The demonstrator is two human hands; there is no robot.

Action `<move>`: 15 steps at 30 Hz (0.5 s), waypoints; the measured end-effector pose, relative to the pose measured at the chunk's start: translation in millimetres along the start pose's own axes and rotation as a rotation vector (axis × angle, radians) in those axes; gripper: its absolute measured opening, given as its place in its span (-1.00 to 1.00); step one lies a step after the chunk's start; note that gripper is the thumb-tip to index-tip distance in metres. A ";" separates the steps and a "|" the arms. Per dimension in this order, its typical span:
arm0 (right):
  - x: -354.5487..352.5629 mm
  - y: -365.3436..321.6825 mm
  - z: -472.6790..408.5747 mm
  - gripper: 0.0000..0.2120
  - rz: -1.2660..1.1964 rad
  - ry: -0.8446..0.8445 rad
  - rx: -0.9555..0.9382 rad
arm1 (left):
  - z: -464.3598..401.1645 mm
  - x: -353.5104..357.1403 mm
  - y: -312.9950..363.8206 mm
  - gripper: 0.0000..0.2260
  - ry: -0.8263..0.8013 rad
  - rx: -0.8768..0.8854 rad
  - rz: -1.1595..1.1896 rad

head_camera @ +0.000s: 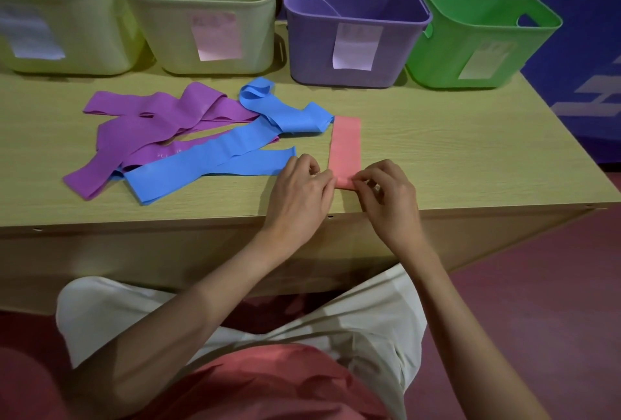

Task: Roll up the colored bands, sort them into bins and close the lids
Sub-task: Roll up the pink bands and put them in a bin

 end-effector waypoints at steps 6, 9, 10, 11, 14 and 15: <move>3.6 3.1 -3.8 -0.85 0.005 -0.096 -0.041 | -7.0 5.9 -1.7 -0.87 -0.009 -0.048 0.024; 7.1 6.5 -8.2 -0.86 -0.022 -0.103 -0.023 | -11.3 6.6 -2.5 -0.90 -0.040 -0.027 0.109; 8.4 7.4 -9.1 -0.86 -0.025 -0.114 -0.020 | -11.1 6.4 -3.2 -0.89 -0.060 -0.008 0.128; 8.7 7.6 -9.5 -0.86 -0.022 -0.125 -0.018 | -10.1 6.5 -4.0 -0.86 -0.085 0.015 0.143; 6.3 5.4 -8.6 -0.88 -0.024 -0.134 0.000 | -4.9 4.3 -6.9 -0.77 -0.116 0.065 0.165; 4.4 3.6 -7.9 -0.88 -0.044 -0.133 0.015 | -3.5 2.1 -7.4 -0.77 -0.104 0.074 0.175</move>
Point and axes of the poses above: each hand's wrist, its own z-axis away from the middle knuckle, its own x-axis out of the palm, y = z × x, the point moved 6 cm from there along -z, towards the middle knuckle
